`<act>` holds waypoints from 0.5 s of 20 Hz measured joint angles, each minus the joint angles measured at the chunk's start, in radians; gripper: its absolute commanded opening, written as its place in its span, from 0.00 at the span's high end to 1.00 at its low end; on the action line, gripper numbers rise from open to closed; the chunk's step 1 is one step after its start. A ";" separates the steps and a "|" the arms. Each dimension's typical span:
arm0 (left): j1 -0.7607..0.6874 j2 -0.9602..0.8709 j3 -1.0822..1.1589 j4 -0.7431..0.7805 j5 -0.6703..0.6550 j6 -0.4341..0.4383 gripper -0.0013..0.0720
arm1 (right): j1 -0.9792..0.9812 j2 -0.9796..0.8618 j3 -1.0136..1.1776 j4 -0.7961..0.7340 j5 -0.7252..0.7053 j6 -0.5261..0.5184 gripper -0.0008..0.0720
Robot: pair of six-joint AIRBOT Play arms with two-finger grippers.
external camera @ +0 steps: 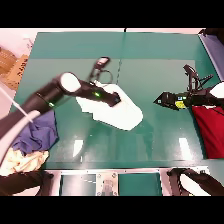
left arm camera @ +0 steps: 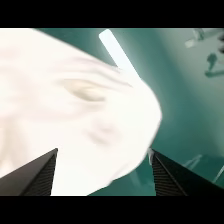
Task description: Fold the shirts.
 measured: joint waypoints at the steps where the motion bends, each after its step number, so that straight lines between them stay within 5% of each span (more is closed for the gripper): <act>1: 0.065 0.004 0.002 0.012 -0.051 -0.013 0.00 | -0.005 0.000 -0.008 0.000 0.002 0.000 0.30; 5: 0.283 0.013 -0.031 0.156 -0.185 -0.090 0.00 | -0.002 0.000 -0.105 0.031 -0.001 0.000 0.30; 10: 0.404 -0.014 -0.156 0.196 -0.053 -0.129 0.00 | 0.065 -0.027 -0.271 0.126 -0.118 0.000 0.30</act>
